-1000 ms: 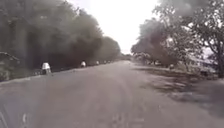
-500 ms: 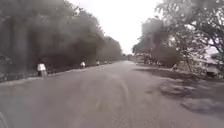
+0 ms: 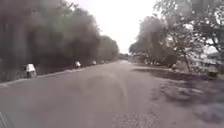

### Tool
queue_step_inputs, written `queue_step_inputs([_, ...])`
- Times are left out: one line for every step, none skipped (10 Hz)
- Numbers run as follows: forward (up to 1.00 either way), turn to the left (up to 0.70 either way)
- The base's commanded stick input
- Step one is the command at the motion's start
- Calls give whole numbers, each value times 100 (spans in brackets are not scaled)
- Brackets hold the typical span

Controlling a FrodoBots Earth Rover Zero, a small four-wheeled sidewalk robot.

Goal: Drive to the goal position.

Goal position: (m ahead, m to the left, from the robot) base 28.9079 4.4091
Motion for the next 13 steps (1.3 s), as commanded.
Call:
queue_step_inputs([70,-6])
queue_step_inputs([70,-3])
queue_step_inputs([70,0])
queue_step_inputs([70,0])
queue_step_inputs([70,0])
queue_step_inputs([70,0])
queue_step_inputs([70,0])
queue_step_inputs([70,0])
queue_step_inputs([70,0])
queue_step_inputs([70,0])
queue_step_inputs([70,0])
queue_step_inputs([70,0])
queue_step_inputs([70,1])
